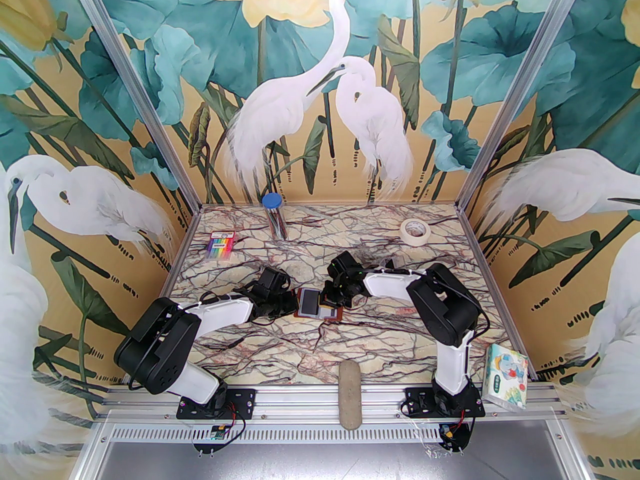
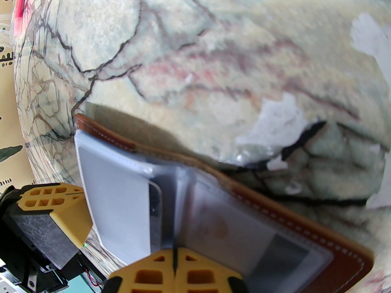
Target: Put the credit cards into the card holder
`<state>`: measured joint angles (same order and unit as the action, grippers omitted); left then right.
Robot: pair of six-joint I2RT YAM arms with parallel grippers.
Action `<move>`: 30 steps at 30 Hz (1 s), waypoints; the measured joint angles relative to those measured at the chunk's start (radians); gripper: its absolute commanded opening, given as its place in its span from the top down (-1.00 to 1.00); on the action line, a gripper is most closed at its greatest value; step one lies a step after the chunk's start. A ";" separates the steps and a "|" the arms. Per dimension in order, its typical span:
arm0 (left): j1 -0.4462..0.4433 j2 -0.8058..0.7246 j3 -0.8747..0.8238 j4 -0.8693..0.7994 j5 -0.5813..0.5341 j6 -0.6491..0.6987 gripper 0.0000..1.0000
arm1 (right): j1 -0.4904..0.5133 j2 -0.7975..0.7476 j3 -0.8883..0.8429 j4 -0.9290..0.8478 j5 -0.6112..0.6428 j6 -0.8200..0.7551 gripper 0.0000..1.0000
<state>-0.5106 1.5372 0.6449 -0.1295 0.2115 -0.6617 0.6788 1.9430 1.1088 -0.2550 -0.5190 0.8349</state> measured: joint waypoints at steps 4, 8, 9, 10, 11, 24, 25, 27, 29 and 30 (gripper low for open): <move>0.000 0.000 0.000 0.002 0.000 0.000 1.00 | 0.009 -0.003 0.026 -0.048 0.016 -0.021 0.77; 0.000 0.005 -0.009 0.034 0.015 -0.004 1.00 | 0.016 -0.048 0.026 -0.092 0.024 -0.047 0.60; 0.000 0.005 -0.013 0.041 0.016 -0.007 1.00 | 0.016 -0.071 0.025 -0.098 0.023 -0.052 0.58; 0.000 0.005 -0.014 0.046 0.019 -0.007 1.00 | 0.015 -0.092 0.024 -0.101 0.023 -0.054 0.57; 0.000 0.005 -0.016 0.049 0.021 -0.008 1.00 | 0.013 -0.111 0.023 -0.101 0.023 -0.055 0.56; 0.000 0.000 -0.017 0.039 0.042 -0.008 1.00 | 0.006 -0.079 0.010 -0.083 0.010 -0.046 0.85; 0.000 0.000 -0.016 0.037 0.045 -0.008 1.00 | 0.006 -0.069 0.011 -0.084 0.008 -0.046 0.86; 0.000 0.000 -0.016 0.035 0.046 -0.007 1.00 | 0.002 -0.045 0.015 -0.085 0.006 -0.046 0.87; 0.000 0.000 -0.016 0.034 0.047 -0.007 1.00 | 0.000 -0.024 0.022 -0.085 0.005 -0.046 0.89; 0.000 0.000 -0.016 0.034 0.048 -0.007 1.00 | 0.000 -0.014 0.026 -0.085 0.003 -0.046 0.91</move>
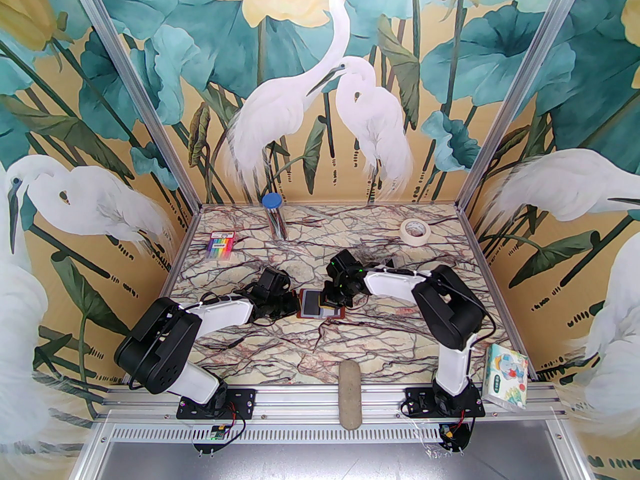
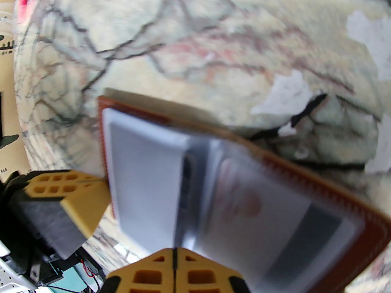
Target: Put the credit cards into the card holder
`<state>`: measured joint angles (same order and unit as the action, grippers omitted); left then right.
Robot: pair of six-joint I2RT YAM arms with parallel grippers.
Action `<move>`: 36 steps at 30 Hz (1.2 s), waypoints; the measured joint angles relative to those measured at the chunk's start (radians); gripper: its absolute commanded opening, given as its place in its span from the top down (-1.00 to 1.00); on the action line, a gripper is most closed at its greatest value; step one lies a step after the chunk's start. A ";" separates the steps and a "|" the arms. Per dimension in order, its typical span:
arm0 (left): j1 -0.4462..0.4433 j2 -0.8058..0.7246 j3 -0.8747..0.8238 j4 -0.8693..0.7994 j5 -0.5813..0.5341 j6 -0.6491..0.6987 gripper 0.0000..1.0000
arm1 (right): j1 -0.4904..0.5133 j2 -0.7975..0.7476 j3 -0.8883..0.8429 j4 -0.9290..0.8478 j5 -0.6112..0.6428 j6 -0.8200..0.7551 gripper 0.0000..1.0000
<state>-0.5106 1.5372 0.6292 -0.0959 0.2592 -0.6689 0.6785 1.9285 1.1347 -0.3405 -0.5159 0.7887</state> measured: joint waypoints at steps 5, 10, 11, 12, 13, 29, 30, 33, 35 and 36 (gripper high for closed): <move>0.000 0.000 0.000 -0.001 0.005 0.000 1.00 | -0.001 0.021 0.011 -0.005 -0.008 -0.001 0.93; 0.000 0.000 0.000 -0.001 0.005 0.000 1.00 | -0.003 0.021 0.013 -0.010 -0.006 -0.007 0.94; 0.000 0.000 0.000 -0.001 0.005 0.000 1.00 | -0.003 0.021 0.013 -0.010 -0.004 -0.007 0.96; 0.000 0.000 0.000 -0.001 0.006 0.000 1.00 | -0.005 0.021 0.011 -0.008 -0.004 -0.007 0.96; 0.000 0.000 0.000 -0.002 0.006 0.000 1.00 | -0.005 0.021 0.010 -0.006 -0.004 -0.007 0.97; 0.001 -0.145 0.089 -0.217 0.009 0.001 0.73 | -0.027 0.024 -0.048 0.095 -0.073 -0.006 1.00; 0.001 -0.147 0.106 -0.219 0.010 0.000 0.67 | -0.029 0.024 -0.048 0.096 -0.076 -0.007 1.00; 0.001 -0.143 0.143 -0.211 0.027 -0.005 0.19 | -0.031 0.024 -0.050 0.099 -0.079 -0.006 1.00; 0.001 -0.126 0.159 -0.200 0.046 -0.011 0.08 | -0.031 0.024 -0.053 0.103 -0.081 -0.006 1.00; 0.001 -0.113 0.163 -0.192 0.057 -0.012 0.03 | -0.031 0.024 -0.054 0.106 -0.084 -0.006 1.00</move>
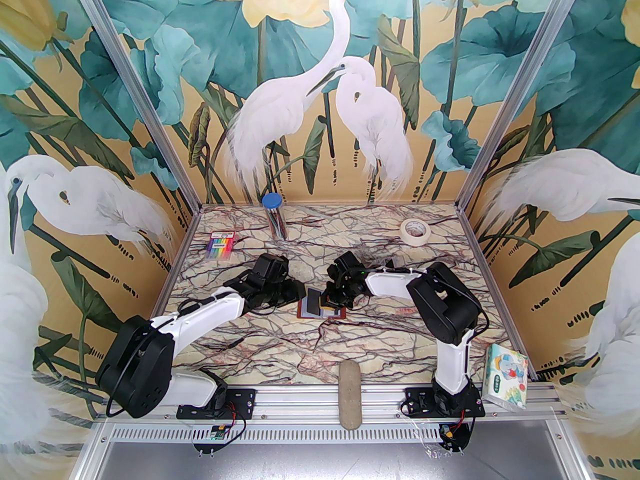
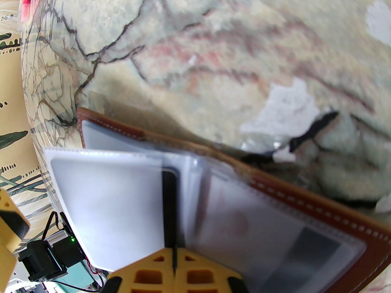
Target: Put the credit cards into the card holder
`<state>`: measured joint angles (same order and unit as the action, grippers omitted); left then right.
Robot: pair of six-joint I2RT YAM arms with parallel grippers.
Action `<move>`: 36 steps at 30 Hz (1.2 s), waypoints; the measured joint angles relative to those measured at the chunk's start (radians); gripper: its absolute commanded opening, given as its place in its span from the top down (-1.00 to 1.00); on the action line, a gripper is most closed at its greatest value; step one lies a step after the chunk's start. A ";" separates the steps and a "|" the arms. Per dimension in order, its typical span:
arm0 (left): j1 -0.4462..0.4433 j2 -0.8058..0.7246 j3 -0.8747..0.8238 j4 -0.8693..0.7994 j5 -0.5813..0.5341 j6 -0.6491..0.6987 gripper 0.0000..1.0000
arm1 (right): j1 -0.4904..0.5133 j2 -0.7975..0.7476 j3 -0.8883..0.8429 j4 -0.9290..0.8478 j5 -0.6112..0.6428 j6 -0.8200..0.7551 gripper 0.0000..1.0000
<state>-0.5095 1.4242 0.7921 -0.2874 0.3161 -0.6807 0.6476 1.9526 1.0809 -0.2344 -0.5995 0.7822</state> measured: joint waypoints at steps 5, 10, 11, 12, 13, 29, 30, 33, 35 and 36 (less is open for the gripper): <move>0.000 0.051 -0.003 0.042 0.051 -0.013 0.07 | 0.000 0.000 -0.002 0.003 -0.001 0.000 1.00; 0.000 0.094 -0.010 0.103 0.115 -0.030 0.10 | 0.000 0.000 -0.002 0.004 -0.002 0.000 1.00; 0.000 0.105 -0.010 0.111 0.121 -0.033 0.10 | 0.000 0.000 -0.002 0.004 -0.002 0.000 1.00; 0.000 0.115 -0.013 0.118 0.123 -0.034 0.10 | 0.000 0.000 -0.002 0.003 -0.002 0.000 1.00; 0.000 0.121 -0.013 0.122 0.125 -0.034 0.10 | 0.000 0.000 -0.002 0.004 -0.002 0.000 1.00; 0.004 0.134 -0.021 0.142 0.133 -0.037 -0.05 | 0.000 0.000 -0.002 0.003 -0.002 0.000 1.00; 0.004 0.121 -0.024 0.138 0.128 -0.037 -0.05 | -0.002 0.000 -0.002 0.003 -0.002 0.000 1.00; 0.004 0.099 -0.025 0.127 0.111 -0.036 -0.07 | -0.002 0.000 -0.002 0.003 -0.002 0.000 1.00; 0.004 0.097 -0.025 0.126 0.106 -0.036 -0.07 | -0.002 0.000 -0.002 0.003 -0.002 0.000 1.00; 0.004 0.097 -0.026 0.126 0.106 -0.037 -0.06 | -0.002 0.000 -0.002 0.003 -0.002 0.000 1.00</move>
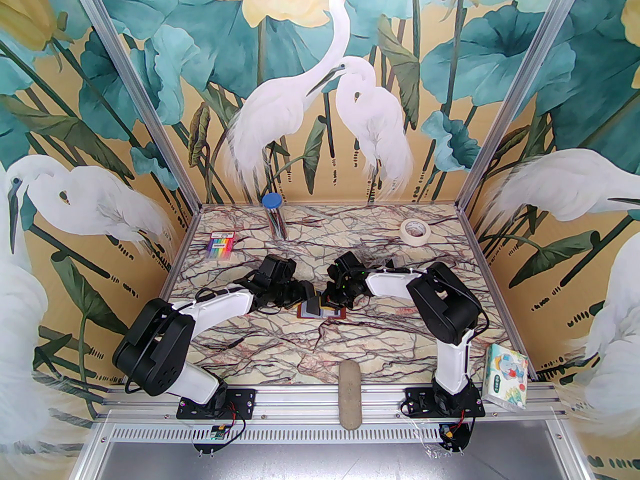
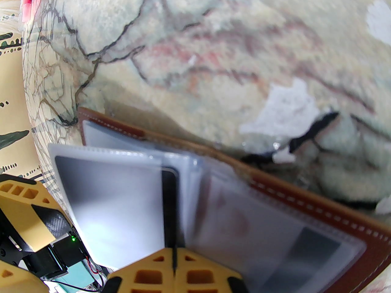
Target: Put the credit cards into the card holder
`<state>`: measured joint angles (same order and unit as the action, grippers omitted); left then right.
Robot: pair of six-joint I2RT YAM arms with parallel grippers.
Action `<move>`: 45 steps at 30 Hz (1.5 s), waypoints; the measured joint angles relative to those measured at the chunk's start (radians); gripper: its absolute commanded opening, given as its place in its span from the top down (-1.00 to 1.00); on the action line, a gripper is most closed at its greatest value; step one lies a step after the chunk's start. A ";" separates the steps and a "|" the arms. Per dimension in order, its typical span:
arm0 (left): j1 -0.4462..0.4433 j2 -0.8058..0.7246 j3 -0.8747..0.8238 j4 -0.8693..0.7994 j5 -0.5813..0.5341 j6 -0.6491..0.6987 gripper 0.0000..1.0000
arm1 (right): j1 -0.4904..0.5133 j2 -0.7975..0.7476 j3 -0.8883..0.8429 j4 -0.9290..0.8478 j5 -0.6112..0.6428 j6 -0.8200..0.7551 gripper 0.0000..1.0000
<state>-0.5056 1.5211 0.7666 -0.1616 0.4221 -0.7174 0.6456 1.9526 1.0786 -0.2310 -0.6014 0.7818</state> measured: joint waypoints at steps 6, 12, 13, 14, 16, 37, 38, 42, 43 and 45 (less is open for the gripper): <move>-0.002 0.016 -0.001 0.009 0.016 -0.001 0.00 | 0.000 0.000 0.000 0.000 0.000 0.000 1.00; -0.018 0.047 -0.001 0.024 0.031 -0.001 0.04 | 0.000 0.000 0.000 0.000 0.000 0.000 1.00; -0.019 0.051 -0.001 0.024 0.031 -0.002 0.05 | 0.000 0.000 0.000 0.000 0.000 0.000 1.00; -0.019 0.055 -0.001 0.025 0.031 -0.004 0.06 | 0.000 0.000 0.000 0.000 0.000 0.000 1.00; -0.019 0.058 -0.001 0.033 0.037 -0.005 0.08 | 0.000 0.000 0.000 0.000 0.000 0.000 1.00; -0.054 0.073 0.017 0.108 0.092 -0.057 0.11 | -0.049 -0.153 -0.017 -0.100 0.108 -0.009 0.48; -0.059 0.079 0.025 0.111 0.095 -0.060 0.11 | -0.056 -0.161 -0.022 -0.103 0.109 -0.009 0.48; -0.084 0.114 0.062 0.129 0.106 -0.077 0.11 | -0.086 -0.199 -0.057 -0.112 0.121 -0.009 0.47; -0.091 0.121 0.070 0.130 0.108 -0.077 0.11 | -0.093 -0.209 -0.064 -0.116 0.124 -0.009 0.47; -0.106 0.143 0.091 0.136 0.112 -0.080 0.11 | -0.112 -0.237 -0.077 -0.127 0.131 -0.011 0.47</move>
<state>-0.6113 1.6642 0.8577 -0.0257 0.5339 -0.7979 0.5339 1.7157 1.0019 -0.3580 -0.4702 0.7708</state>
